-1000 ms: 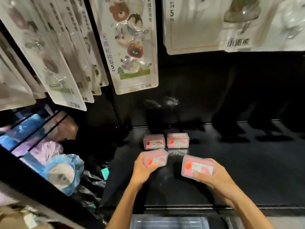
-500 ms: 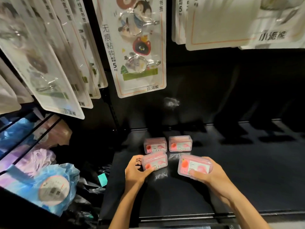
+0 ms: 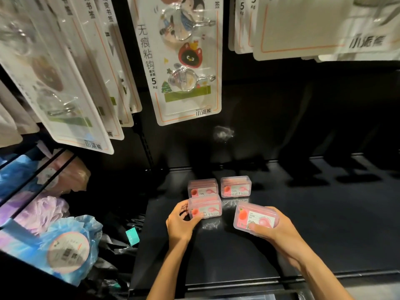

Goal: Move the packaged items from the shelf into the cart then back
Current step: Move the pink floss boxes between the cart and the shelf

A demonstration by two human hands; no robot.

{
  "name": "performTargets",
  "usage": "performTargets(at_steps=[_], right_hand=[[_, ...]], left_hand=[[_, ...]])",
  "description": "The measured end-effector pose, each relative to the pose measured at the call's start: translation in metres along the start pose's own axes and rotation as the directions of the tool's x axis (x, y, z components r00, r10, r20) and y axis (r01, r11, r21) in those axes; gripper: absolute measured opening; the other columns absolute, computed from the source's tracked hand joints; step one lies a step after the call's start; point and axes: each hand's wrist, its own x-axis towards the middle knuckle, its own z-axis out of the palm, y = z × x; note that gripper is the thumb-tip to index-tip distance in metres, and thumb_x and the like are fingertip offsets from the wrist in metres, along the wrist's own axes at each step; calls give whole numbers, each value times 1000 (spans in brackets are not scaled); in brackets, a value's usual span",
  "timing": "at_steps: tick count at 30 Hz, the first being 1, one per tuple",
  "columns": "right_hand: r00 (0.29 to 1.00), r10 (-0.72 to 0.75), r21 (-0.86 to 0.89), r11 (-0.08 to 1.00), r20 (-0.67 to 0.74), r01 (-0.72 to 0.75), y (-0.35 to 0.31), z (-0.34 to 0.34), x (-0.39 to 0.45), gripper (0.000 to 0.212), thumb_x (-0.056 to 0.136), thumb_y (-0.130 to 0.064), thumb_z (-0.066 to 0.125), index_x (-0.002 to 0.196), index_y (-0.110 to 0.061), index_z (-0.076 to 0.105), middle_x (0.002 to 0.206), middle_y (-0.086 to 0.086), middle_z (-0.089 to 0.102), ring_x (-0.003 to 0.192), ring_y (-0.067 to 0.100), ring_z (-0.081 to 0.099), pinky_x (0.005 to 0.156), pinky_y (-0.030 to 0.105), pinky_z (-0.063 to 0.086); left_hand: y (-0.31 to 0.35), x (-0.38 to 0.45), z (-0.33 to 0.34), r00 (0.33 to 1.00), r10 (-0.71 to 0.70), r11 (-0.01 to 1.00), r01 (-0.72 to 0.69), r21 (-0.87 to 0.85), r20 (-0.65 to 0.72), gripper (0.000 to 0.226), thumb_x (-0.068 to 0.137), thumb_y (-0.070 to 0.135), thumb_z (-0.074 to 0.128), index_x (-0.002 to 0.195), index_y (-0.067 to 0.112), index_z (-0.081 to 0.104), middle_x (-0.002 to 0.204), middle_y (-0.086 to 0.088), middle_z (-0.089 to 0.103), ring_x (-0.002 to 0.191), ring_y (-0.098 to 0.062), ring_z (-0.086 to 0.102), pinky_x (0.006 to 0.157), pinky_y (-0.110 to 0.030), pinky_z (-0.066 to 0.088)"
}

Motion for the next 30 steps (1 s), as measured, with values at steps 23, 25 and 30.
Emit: performTargets(at_steps=[23,25,30], right_hand=[[1000,14,-13,1000,-6,-14,2,4,-1,80,38,-34,88,110,-13,60,99,7,73,95,24,69,80,37,57],[1000,8,-20,1000,-20,-8,2,1,1,81,37,-34,88,111,-13,60,99,8,73,95,24,69,79,37,57],[995,-65,-187,981,-74,50,-4,-8,15,62,51,-23,91,103,-14,60,93,4,70,80,12,67,61,15,51]], left_hand=[[5,-3,-4,999,-38,997,39,-66,21,56,68,3,82,119,15,62,111,1,66,107,-11,62,94,-26,50],[5,-8,-8,998,-32,999,33,9,-61,64,69,8,84,126,9,57,121,0,59,113,-11,54,100,-24,42],[8,-40,-16,799,596,751,-521,405,-78,27,88,16,64,114,9,62,117,-1,58,111,-12,51,101,-12,33]])
